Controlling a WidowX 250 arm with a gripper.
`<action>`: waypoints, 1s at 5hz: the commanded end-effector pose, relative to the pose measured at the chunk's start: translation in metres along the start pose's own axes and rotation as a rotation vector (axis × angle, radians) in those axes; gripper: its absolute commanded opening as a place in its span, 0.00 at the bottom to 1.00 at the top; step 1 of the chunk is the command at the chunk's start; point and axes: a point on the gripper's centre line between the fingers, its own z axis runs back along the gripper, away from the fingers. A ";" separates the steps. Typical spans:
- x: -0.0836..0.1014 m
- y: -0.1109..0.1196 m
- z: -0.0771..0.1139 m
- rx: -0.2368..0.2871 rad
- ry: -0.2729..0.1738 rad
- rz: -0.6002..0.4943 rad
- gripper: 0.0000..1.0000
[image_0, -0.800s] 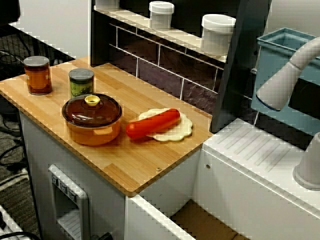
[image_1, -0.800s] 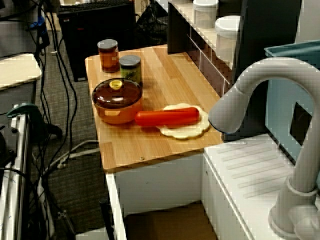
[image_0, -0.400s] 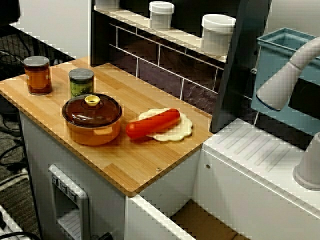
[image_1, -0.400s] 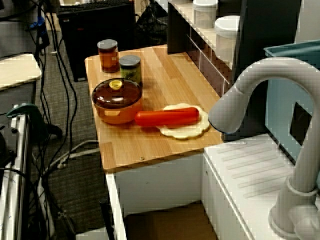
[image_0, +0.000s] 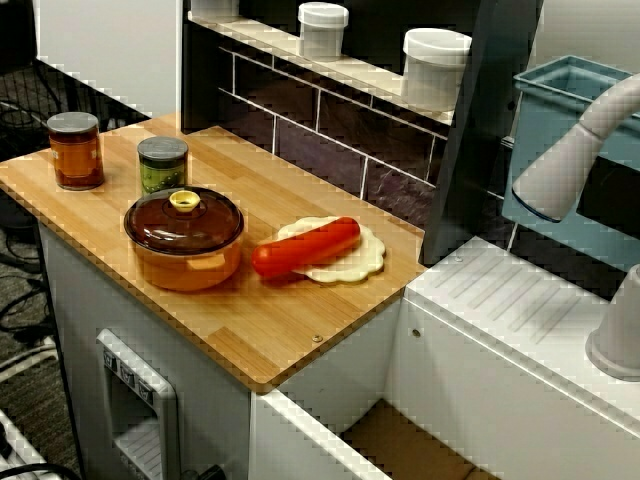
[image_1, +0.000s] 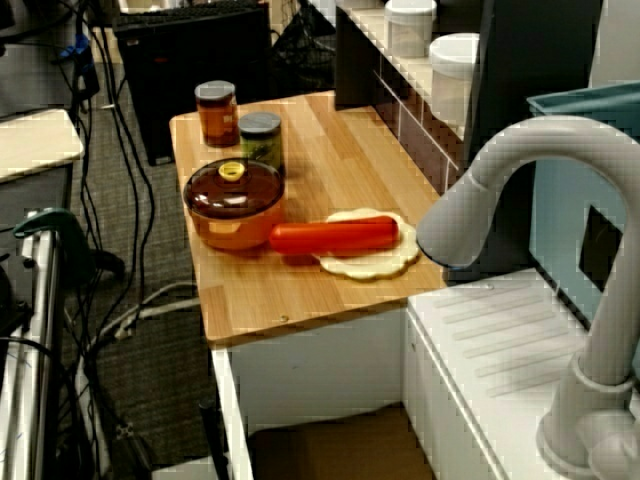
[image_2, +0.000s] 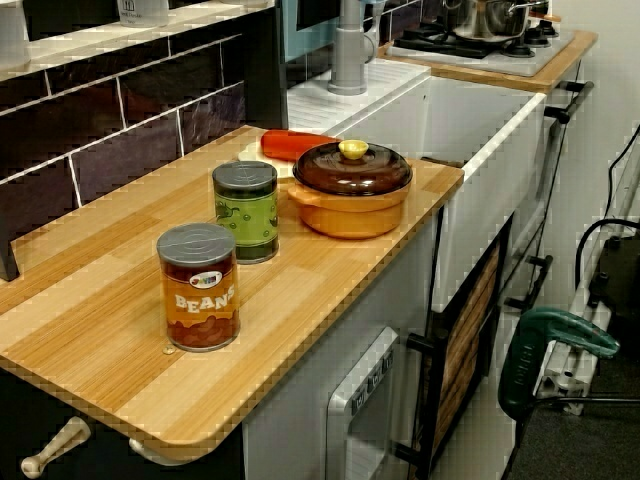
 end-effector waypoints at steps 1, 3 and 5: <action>0.010 0.025 -0.036 0.075 -0.043 0.029 1.00; 0.039 0.043 -0.083 0.116 -0.006 0.141 1.00; 0.044 0.047 -0.127 0.197 -0.005 0.153 1.00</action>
